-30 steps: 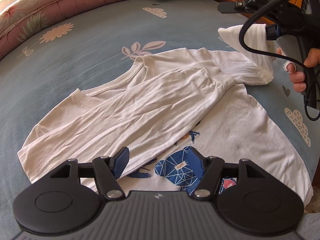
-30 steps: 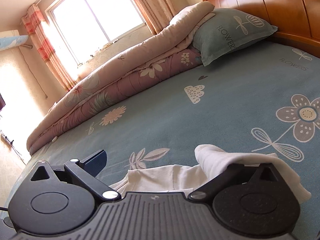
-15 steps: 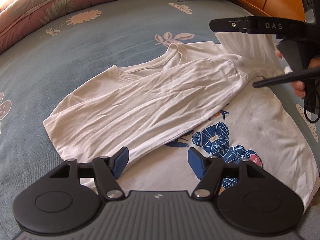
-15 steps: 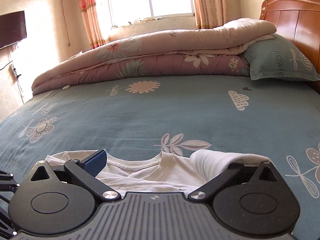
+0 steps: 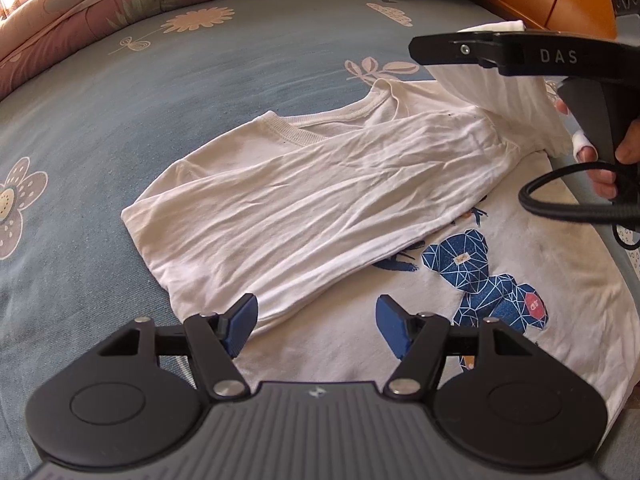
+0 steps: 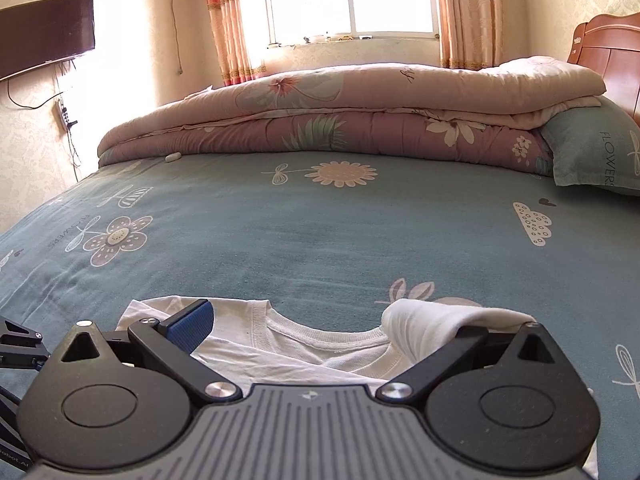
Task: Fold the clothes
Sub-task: 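Carry the sleeve across the shirt body toward the collar with the right tool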
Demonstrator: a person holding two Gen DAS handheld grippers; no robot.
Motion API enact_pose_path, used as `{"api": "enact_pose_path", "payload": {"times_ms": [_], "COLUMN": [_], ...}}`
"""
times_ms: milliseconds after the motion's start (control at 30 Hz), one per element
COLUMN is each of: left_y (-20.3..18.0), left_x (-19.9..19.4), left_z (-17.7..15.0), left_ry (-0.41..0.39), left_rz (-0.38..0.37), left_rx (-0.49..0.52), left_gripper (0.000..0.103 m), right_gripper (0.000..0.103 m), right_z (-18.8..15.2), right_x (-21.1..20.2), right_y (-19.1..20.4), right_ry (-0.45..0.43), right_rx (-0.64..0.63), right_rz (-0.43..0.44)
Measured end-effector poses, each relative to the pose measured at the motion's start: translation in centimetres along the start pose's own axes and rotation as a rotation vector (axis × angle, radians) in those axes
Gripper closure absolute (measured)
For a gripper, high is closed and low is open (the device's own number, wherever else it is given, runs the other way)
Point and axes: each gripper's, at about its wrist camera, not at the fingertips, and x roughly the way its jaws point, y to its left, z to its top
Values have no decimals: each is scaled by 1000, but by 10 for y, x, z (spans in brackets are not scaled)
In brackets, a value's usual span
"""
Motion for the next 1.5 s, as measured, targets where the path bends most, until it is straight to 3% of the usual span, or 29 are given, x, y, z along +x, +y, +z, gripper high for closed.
{"api": "enact_pose_path", "payload": {"times_ms": [400,600,800,1133,1300,1500], "left_y": [14,20,30,45,49,57], "left_x": [-9,-11,-15,-20,-22,-25], "left_z": [-13,-20,-27,-36,-43,-49], "left_ry": [2,7,11,12,19,14], "left_rz": [19,28,41,58,60,65], "left_rx": [-38,-57,-81,-113,-127,-152], "left_gripper": [37,37,37,37,37,37], "right_gripper": [0,0,0,0,0,0], "right_z": [20,10,4,-28,-46,-56], "right_x": [8,26,35,67,80,58], "right_y": [41,65,84,102,90,50], "right_ry": [-25,64,91,267,398,404], "right_rx": [-45,-90,-101,-160,-38,205], "right_rz": [104,176,210,250,274,250]}}
